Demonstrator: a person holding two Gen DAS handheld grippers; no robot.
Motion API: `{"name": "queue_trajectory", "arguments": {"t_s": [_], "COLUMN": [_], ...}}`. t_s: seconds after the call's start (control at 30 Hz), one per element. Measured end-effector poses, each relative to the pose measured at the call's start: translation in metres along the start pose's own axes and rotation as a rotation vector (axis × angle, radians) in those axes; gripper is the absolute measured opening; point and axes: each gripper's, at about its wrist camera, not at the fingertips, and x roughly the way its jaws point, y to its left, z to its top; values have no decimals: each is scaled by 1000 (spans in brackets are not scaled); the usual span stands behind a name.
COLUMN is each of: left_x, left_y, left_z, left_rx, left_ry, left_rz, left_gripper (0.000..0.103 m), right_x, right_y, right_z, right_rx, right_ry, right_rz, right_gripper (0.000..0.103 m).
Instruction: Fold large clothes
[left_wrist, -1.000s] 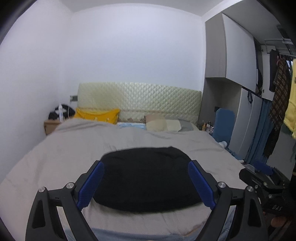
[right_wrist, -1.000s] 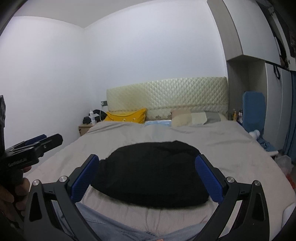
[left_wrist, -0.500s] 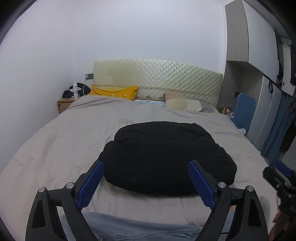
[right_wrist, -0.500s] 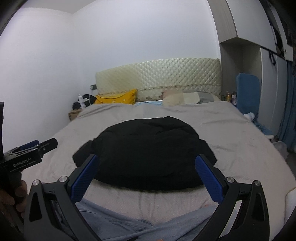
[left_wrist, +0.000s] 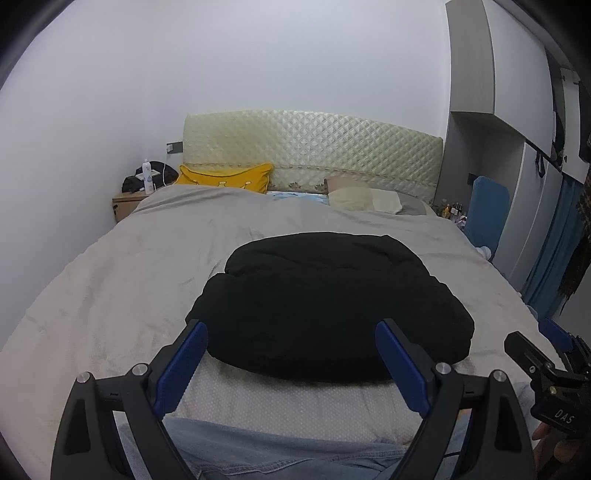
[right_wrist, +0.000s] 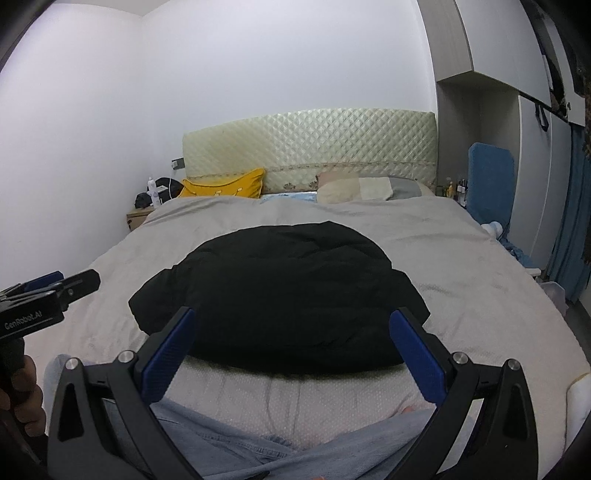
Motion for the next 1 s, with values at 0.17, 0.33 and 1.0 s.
{"name": "queue_trajectory", "arguments": {"t_s": [0.17,0.33,1.0], "left_x": [-2,-7,-10], "left_y": [-1,-2,-2], "left_z": [-1,0,2], "left_rx": [1,-2,-1], "left_ry": [-3,-18,-17], "left_rz": [2,1,-10], "left_gripper": [92,92,92], "right_x": [0,-2,-8], "right_y": [0,2,4], "right_z": [1,0,1], "right_rx": [2,2,-10], "right_ry": [-3,-13,-20], "right_rz": [-4,-10,-13], "right_gripper": [103,103,103]}}
